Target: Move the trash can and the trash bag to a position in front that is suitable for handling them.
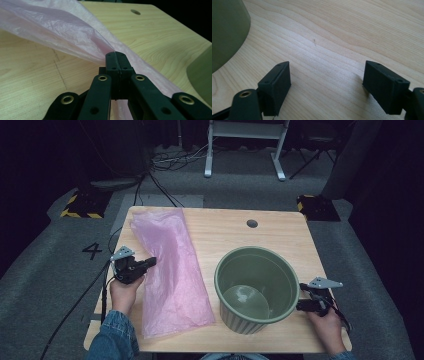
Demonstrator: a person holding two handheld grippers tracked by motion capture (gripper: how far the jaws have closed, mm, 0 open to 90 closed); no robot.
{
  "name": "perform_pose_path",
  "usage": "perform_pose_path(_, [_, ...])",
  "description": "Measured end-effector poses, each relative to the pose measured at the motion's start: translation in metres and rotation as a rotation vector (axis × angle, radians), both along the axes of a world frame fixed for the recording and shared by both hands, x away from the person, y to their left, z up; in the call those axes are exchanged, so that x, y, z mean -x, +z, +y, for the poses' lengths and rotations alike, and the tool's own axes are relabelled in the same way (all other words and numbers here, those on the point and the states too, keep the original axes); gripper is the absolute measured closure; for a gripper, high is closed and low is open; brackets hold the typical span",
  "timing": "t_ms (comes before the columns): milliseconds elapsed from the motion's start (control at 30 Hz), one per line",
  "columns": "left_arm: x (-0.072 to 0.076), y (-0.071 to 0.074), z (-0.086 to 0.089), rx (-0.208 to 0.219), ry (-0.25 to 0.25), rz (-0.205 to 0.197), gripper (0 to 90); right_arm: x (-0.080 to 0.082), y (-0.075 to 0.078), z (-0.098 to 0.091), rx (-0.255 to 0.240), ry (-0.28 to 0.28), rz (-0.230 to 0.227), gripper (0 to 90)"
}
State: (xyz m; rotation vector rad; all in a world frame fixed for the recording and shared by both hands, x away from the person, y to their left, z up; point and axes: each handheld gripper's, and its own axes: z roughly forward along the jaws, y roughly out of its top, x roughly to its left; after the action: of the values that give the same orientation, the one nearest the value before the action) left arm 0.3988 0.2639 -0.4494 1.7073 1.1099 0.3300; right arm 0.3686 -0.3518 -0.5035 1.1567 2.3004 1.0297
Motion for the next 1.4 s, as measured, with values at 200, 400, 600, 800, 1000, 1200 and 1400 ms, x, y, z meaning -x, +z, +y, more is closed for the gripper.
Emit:
perform_pose_path(200, [0.011, 0.016, 0.003, 0.009, 0.011, -0.047, 89.8, 0.0, 0.0, 0.0, 0.001, 0.0, 0.0, 22.1])
perform_pose_path(400, [0.02, 0.03, 0.004, 0.016, 0.014, -0.087, 89.8, 0.002, 0.0, 0.001, 0.001, 0.013, -0.007, 24.8])
perform_pose_path(600, [0.03, 0.053, 0.001, 0.038, 0.011, -0.157, 89.8, 0.008, 0.0, 0.006, -0.003, 0.056, -0.009, 28.6])
perform_pose_path(800, [0.037, 0.073, -0.002, 0.037, 0.004, -0.208, 89.8, 0.014, 0.001, 0.017, -0.001, 0.101, -0.002, 28.7])
perform_pose_path(1000, [0.042, 0.088, -0.003, 0.048, 0.005, -0.244, 89.8, 0.017, 0.0, 0.028, -0.004, 0.137, -0.007, 27.7])
perform_pose_path(1200, [0.047, 0.098, -0.002, 0.054, 0.007, -0.273, 89.7, 0.018, 0.0, 0.042, -0.004, 0.173, -0.007, 27.0])
perform_pose_path(1400, [0.051, 0.107, -0.002, 0.059, 0.004, -0.289, 89.7, 0.016, 0.0, 0.059, -0.004, 0.193, -0.006, 27.3])
